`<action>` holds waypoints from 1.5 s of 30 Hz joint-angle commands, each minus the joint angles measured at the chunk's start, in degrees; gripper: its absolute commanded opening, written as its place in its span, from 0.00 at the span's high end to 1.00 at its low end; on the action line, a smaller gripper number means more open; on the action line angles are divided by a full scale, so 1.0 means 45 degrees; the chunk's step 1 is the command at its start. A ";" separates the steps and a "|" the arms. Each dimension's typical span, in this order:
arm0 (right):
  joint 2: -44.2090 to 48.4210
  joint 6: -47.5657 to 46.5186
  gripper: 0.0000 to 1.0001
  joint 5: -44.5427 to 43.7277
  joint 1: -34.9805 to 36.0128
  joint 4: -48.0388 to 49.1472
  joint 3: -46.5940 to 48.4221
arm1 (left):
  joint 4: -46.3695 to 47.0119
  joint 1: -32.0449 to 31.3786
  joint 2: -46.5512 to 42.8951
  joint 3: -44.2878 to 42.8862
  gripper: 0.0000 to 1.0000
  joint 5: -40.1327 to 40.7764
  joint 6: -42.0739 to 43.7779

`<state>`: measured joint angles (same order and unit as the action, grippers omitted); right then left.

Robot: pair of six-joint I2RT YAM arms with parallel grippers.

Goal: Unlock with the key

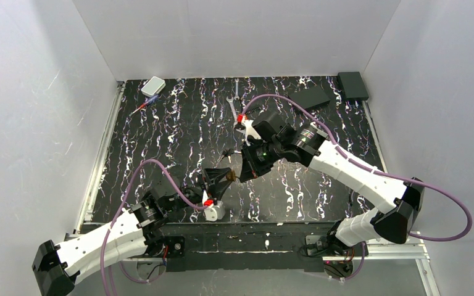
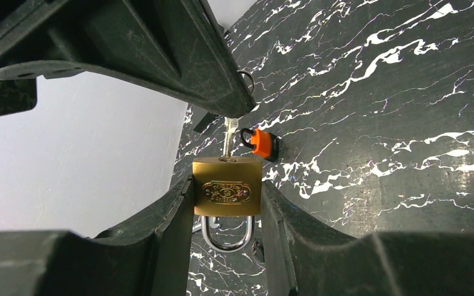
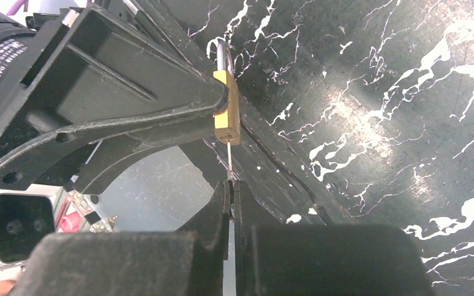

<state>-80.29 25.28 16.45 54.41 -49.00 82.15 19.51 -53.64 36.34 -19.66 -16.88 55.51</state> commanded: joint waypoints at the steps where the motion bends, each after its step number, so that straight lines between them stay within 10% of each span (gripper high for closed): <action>1: 0.0011 0.0014 0.99 -0.0040 0.0068 0.0485 -0.0115 | 0.0388 -0.0076 -0.0128 -0.0612 1.00 0.0044 0.0029; 45: -0.0119 0.0223 0.99 0.0150 0.0154 0.1141 -0.0317 | 0.0313 -0.0097 0.0062 -0.0631 1.00 0.0159 0.0094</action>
<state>-80.35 26.12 16.71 54.78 -46.19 80.71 19.07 -53.76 37.04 -19.66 -15.66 55.53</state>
